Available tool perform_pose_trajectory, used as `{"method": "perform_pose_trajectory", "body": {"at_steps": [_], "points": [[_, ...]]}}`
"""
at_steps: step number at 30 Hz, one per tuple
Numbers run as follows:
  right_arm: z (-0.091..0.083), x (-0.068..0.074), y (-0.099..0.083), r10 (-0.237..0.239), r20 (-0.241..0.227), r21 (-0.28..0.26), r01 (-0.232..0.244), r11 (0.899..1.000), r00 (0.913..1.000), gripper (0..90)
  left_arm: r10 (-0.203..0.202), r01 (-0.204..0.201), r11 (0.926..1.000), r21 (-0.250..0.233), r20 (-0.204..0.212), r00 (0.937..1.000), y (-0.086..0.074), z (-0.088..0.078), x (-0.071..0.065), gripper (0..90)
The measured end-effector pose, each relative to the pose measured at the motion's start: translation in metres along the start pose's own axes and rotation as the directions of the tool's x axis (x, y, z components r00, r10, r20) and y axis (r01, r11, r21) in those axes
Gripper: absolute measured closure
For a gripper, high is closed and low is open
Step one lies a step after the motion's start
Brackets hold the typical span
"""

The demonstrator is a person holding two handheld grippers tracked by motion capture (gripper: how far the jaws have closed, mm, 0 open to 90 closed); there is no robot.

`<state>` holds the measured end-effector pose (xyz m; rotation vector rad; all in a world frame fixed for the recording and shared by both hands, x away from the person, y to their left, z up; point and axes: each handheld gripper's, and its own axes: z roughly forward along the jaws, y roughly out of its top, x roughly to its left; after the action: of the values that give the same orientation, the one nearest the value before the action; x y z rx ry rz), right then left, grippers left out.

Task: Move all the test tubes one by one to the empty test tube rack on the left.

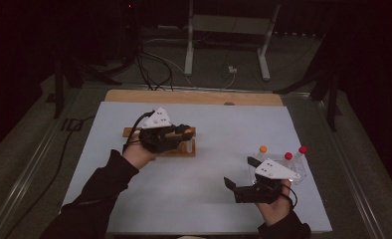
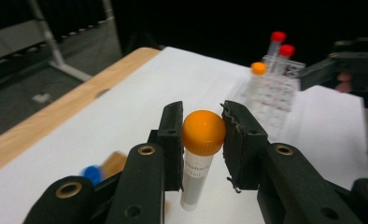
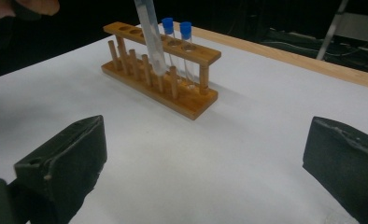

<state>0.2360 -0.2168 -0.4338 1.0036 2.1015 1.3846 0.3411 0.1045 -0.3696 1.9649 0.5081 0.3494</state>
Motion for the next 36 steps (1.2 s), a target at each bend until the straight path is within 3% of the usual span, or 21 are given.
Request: {"method": "perform_pose_trajectory", "body": {"at_steps": [9,16,32,36], "points": [[0.0,0.0,0.0,0.002,-0.018,-0.005,-0.002,1.0,0.9998,0.0,-0.015,0.017,0.9996,0.021,-0.098,0.9951,-0.004,-0.023,0.025,71.3],[0.0,0.001,0.0,0.0,-0.023,-0.004,0.0,1.0,0.9997,0.0,-0.032,0.036,0.9992,0.019,-0.158,0.9869,-0.008,-0.032,0.042,71.3],[-0.002,0.0,0.0,0.001,-0.046,-0.014,-0.001,1.0,0.9989,0.0,-0.067,0.075,0.9969,0.024,-0.243,0.9677,-0.019,-0.014,0.07,71.3],[-0.002,0.0,0.0,0.001,-0.045,-0.017,-0.002,1.0,0.999,0.0,-0.09,0.095,0.9955,0.008,-0.232,0.9684,-0.026,-0.01,0.073,71.4]]}}
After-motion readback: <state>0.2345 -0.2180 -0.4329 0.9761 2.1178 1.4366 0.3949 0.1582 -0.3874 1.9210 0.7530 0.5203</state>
